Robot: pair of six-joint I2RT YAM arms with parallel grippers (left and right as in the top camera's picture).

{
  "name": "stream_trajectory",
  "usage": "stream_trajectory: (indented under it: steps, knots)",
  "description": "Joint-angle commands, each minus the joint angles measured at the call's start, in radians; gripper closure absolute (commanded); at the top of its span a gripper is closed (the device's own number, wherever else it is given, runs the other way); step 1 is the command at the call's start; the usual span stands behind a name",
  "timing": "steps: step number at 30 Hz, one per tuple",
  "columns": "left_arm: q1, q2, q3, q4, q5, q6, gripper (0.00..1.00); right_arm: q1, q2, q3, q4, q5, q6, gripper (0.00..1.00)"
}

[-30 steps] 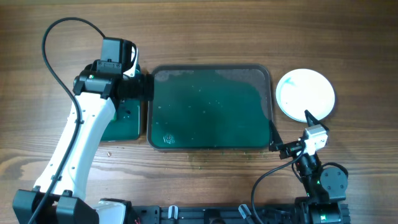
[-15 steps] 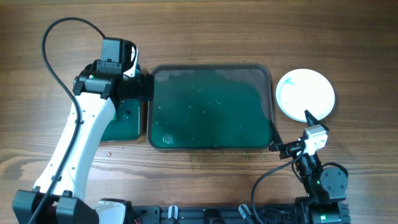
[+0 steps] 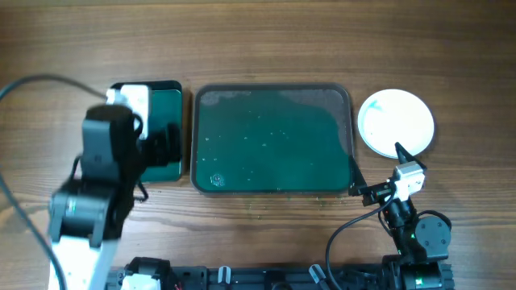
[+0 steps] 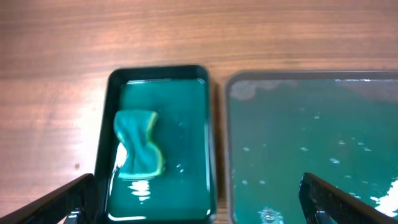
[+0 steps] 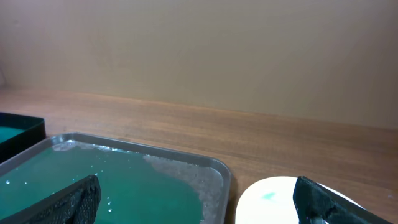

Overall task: Clean dirty plates on tray and stack at the side
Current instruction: 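Drop the sponge into the small left tray and retract the left arm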

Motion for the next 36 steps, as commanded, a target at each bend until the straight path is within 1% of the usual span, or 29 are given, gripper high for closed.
stream_trajectory:
  steps: [1,2,3,4,10,12,16,19,27,31,34,36]
  knots:
    - [0.060,-0.175,-0.178,0.080,0.042,0.015,0.00,0.007,-0.008,-0.001,0.003,0.000,-0.006,0.00]
    - [0.063,-0.229,-0.219,0.169,0.063,0.015,0.00,0.007,-0.008,-0.001,0.003,0.000,-0.006,0.00]
    - [0.062,-0.297,-0.277,0.291,0.084,0.015,0.00,0.007,-0.008,-0.001,0.003,0.000,-0.006,0.00]
    - [0.062,-0.335,-0.311,0.340,0.085,0.014,0.00,0.007,-0.008,-0.001,0.003,0.000,-0.006,0.00]
    - [0.071,-0.541,-0.557,0.572,0.114,0.014,0.00,0.007,-0.008,-0.001,0.003,0.000,-0.006,0.00]
    - [0.077,-0.610,-0.663,0.663,0.115,0.014,0.00,0.007,-0.008,-0.001,0.003,0.000,-0.006,0.00]
    - [0.077,-0.713,-0.810,0.805,0.117,0.014,0.00,0.007,-0.008,-0.001,0.003,0.000,-0.006,0.01]
    - [0.077,-0.774,-0.878,0.842,0.117,0.015,0.00,0.007,-0.008,-0.001,0.003,0.000,-0.006,0.00]
    - [0.077,-0.897,-0.983,0.841,0.113,0.015,0.00,0.007,-0.008,-0.001,0.003,0.000,-0.006,0.00]
    - [0.076,-0.905,-1.016,0.840,0.117,0.015,0.00,0.007,-0.008,-0.001,0.003,0.000,-0.006,0.00]
    - [0.076,-0.905,-1.023,0.792,0.117,0.014,0.00,0.007,-0.008,-0.001,0.003,0.000,-0.006,0.00]
    - [0.076,-0.905,-1.023,0.793,0.117,0.015,0.00,0.007,-0.008,-0.001,0.003,0.000,-0.006,0.00]
